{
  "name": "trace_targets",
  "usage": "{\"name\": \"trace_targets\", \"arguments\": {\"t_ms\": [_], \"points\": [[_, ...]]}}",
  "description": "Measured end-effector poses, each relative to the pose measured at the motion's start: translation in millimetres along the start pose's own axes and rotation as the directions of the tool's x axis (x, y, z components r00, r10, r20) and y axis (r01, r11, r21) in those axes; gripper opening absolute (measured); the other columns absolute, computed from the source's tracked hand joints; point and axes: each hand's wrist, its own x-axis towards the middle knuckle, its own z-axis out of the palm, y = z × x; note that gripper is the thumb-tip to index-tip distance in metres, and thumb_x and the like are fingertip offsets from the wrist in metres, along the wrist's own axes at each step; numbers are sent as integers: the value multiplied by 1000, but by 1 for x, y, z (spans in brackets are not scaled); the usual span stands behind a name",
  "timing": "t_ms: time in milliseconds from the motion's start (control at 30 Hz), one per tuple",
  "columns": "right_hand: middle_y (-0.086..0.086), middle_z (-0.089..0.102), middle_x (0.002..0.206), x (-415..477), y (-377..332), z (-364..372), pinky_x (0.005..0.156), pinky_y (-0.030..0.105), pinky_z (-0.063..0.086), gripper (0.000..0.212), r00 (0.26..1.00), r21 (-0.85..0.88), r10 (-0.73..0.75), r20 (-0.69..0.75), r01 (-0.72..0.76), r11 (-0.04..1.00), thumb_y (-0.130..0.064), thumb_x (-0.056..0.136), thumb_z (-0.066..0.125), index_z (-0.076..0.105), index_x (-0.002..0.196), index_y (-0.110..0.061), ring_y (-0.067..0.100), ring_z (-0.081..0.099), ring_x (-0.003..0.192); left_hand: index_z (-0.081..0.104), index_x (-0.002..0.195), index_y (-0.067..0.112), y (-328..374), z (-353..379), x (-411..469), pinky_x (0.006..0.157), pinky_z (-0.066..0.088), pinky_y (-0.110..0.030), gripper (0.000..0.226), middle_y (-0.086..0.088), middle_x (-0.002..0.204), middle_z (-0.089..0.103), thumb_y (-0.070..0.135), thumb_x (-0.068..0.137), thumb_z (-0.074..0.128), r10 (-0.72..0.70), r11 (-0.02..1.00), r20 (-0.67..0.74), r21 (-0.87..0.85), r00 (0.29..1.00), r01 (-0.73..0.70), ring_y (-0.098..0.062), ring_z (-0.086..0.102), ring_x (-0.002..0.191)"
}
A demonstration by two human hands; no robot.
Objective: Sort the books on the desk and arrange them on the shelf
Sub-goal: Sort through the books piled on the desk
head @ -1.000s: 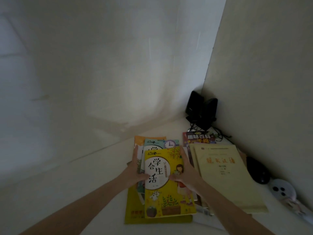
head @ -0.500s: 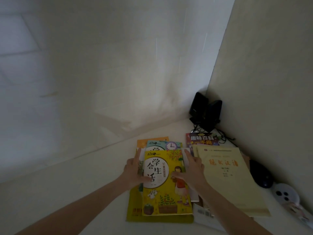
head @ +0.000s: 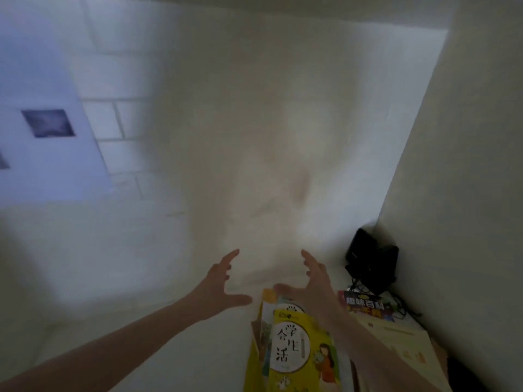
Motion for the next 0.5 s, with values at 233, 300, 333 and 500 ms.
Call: {"name": "trace_targets", "arguments": {"t_ms": [233, 300, 333, 500], "points": [[-1, 30, 145, -6, -151, 20, 111, 49, 35, 103, 948, -1, -315, 52, 316, 949, -42, 70, 83, 21, 151, -31, 21, 30, 137, 17, 146, 41, 62, -113, -47, 97, 40, -29, 102, -3, 147, 29, 45, 65, 79, 124, 992, -232, 3, 965, -126, -16, 40, 125], [-1, 31, 145, -14, -195, 31, 111, 48, 35, 103, 911, 5, -408, 67, 408, 913, -41, 69, 83, 21, 151, -30, 21, 31, 136, 18, 145, 42, 77, -145, -62, 93, 39, -27, 98, -2, 146, 30, 39, 69, 80, 179, 984, -309, 39, 934, -176, -12, 41, 120], [-1, 31, 145, -19, -217, 36, 111, 47, 35, 103, 892, 8, -447, 68, 448, 894, -40, 69, 83, 21, 151, -30, 20, 32, 135, 18, 145, 42, 83, -162, -68, 92, 39, -26, 98, -2, 145, 31, 37, 69, 80, 203, 979, -343, 57, 917, -195, -11, 41, 119], [-3, 35, 138, -44, -300, 59, 110, 44, 36, 100, 819, 56, -571, 58, 568, 821, -37, 71, 83, 24, 150, -30, 19, 37, 132, 22, 142, 43, 107, -235, -109, 90, 40, -25, 99, -1, 141, 34, 31, 66, 83, 259, 964, -458, 70, 850, -256, -10, 44, 118]]}}
